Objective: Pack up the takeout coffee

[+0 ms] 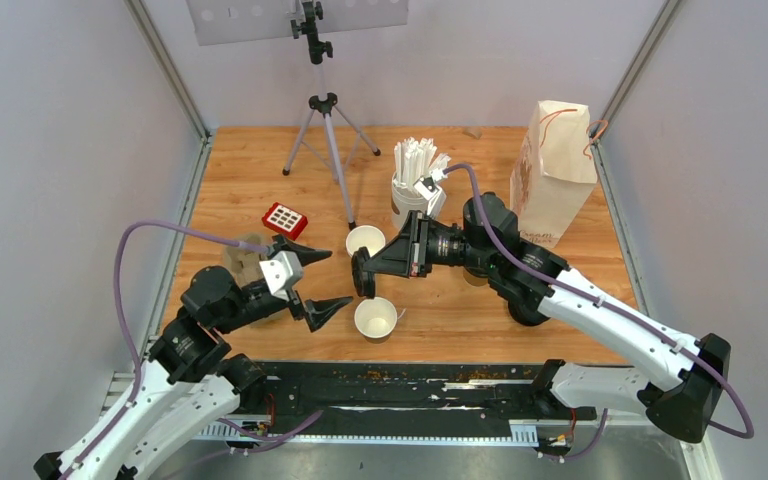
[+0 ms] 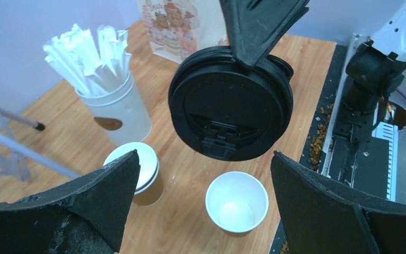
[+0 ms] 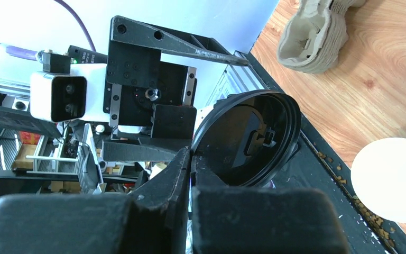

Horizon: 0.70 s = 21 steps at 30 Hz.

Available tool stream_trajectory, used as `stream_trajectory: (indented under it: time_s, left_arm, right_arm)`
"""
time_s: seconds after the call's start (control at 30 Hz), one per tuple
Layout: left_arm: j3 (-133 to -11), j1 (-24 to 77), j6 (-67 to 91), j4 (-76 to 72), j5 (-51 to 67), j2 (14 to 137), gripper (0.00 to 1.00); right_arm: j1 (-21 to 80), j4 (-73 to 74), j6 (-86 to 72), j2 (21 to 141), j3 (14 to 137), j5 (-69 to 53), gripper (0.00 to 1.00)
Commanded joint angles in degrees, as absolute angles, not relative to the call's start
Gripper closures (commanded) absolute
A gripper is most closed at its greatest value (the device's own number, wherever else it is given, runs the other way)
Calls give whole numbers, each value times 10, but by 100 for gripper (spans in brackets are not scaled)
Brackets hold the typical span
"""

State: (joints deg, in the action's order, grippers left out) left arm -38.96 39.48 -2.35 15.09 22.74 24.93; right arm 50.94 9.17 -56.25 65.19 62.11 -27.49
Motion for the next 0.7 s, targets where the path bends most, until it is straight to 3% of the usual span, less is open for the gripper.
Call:
stream_trajectory:
  time_s: [0.0, 0.4, 0.67]
  left_arm:
    - [-389, 396, -63, 73, 295, 269, 0]
    - [-386, 396, -138, 61, 370, 305, 0]
    - [-382, 396, -160, 55, 334, 310, 0]
  right_arm:
    - [513, 41, -584, 646, 613, -280, 100]
    - [513, 25, -591, 660, 612, -293, 100]
    - [514, 20, -594, 655, 607, -300, 100]
